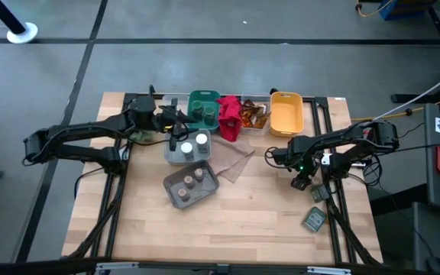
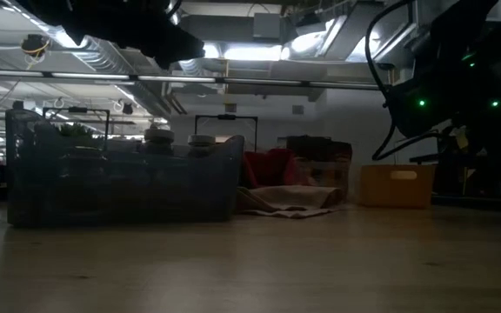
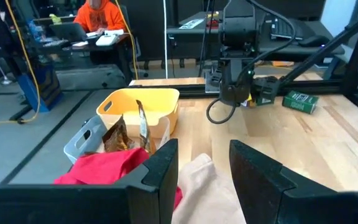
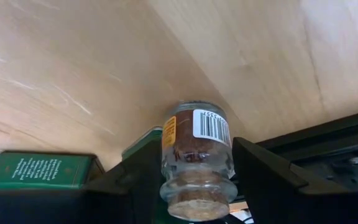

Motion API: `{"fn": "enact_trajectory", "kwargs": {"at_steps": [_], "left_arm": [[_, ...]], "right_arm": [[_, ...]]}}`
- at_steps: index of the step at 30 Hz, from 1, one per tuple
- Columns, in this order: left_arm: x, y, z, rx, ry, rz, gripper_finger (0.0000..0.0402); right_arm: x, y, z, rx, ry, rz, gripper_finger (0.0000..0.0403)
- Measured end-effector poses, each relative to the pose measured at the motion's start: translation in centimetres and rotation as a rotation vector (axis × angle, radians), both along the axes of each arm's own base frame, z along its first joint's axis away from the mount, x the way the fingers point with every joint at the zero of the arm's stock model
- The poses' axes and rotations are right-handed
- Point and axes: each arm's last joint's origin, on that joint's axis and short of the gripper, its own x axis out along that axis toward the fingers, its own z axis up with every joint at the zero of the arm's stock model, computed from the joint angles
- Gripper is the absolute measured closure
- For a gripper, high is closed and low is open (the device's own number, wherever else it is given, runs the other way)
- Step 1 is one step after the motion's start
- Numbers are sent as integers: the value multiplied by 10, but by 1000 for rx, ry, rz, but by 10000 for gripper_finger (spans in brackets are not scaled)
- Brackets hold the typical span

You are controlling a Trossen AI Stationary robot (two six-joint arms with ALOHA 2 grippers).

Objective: Sort spices by type
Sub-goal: Put the brown seasoning bottle into the black bin

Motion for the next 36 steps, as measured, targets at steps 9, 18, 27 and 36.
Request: {"fn": "enact_trajectory", "kwargs": {"at_steps": [9, 18, 27, 36], "left_arm": [[-29, -5, -25, -26, -71, 43, 274], [-60, -7, -65, -28, -168, 136, 274], [-83, -9, -97, -57, -180, 209, 274], [-93, -15, -124, -70, -118, 211, 274]], "right_arm": [[0, 0, 0, 0, 0, -1, 207], [0, 0, 0, -1, -1, 2, 207], [0, 0, 0, -1, -2, 2, 207], [4, 0, -1, -5, -41, 3, 207]]}}
